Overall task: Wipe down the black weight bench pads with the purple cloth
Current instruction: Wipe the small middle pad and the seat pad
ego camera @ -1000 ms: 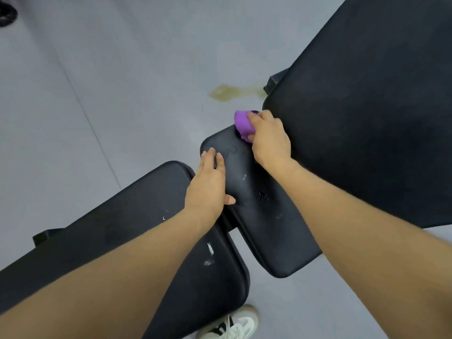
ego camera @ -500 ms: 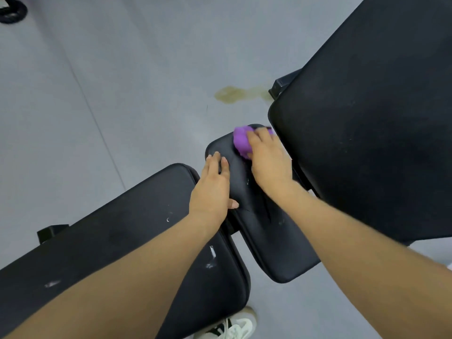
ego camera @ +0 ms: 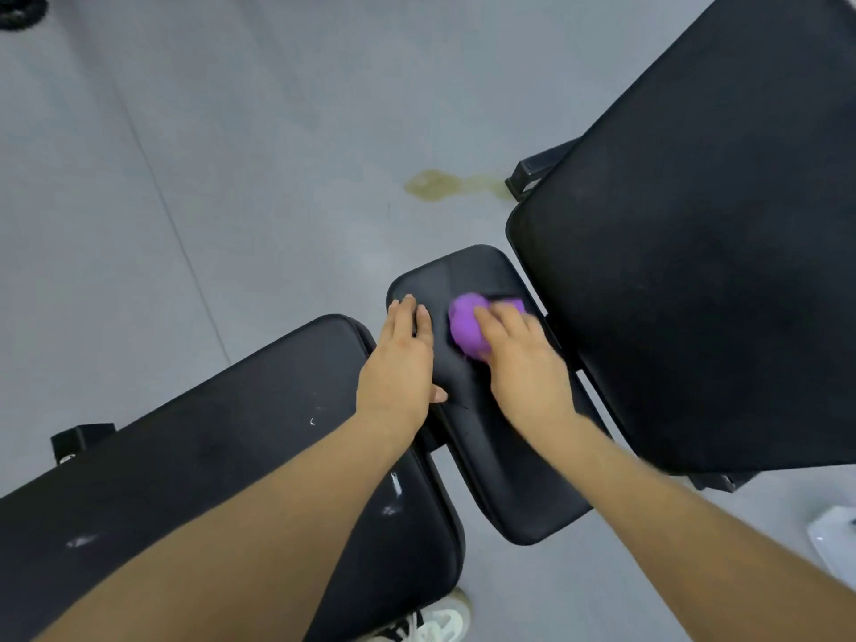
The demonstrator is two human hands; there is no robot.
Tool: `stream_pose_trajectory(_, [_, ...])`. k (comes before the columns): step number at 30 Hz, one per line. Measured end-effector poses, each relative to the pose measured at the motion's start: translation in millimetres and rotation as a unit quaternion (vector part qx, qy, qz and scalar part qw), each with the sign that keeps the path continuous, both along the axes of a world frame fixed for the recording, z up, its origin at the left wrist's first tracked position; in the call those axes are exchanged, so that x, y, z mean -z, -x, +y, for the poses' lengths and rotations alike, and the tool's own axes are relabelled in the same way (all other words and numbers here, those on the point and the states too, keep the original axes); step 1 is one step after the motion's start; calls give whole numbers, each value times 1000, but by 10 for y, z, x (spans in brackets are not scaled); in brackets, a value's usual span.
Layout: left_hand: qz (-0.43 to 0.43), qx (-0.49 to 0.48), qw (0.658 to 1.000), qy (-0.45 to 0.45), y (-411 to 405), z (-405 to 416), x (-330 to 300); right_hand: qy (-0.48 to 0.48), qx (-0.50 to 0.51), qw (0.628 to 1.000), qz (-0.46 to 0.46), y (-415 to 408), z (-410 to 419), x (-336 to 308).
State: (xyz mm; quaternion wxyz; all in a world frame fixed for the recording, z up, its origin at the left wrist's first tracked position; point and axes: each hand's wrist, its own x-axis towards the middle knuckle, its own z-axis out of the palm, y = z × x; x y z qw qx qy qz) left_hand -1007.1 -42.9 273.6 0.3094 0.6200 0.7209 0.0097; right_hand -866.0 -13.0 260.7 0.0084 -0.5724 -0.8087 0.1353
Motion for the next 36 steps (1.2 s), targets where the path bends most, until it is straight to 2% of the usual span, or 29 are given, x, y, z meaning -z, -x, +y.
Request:
stream_pose_trajectory(4, [-32,-19,999,-4,14,-8,20,0,78,997,17,393,705,33])
stream_pose_trajectory(6, [-41,-17,999,-8,24,3,22,3,96,995,31,446,747,32])
stream_pose_trajectory(11, [-15,9,1000,-16,150,-74,15,12,82,994,66,263,-148,20])
stream_pose_trajectory(15, [25,7,999,-23,421,-333,13,48,86,994,50,261,-675,-15])
stream_pose_trajectory(22, [40,-14,999,17,563,-464,155,16,124,991,56,627,474,55])
stream_pose_trajectory(25, [41,-10,999,35,554,-429,139,26,137,987,73,639,439,28])
stream_pose_trajectory(28, [38,-14,998,47,560,-387,126,31,92,991,89,533,-150,26])
stream_pose_trajectory(31, [37,-18,998,56,542,-362,113,65,32,996,54,458,-648,18])
stream_pose_trajectory(36, [56,-6,997,60,537,-346,135,41,26,997,63,779,-8,30])
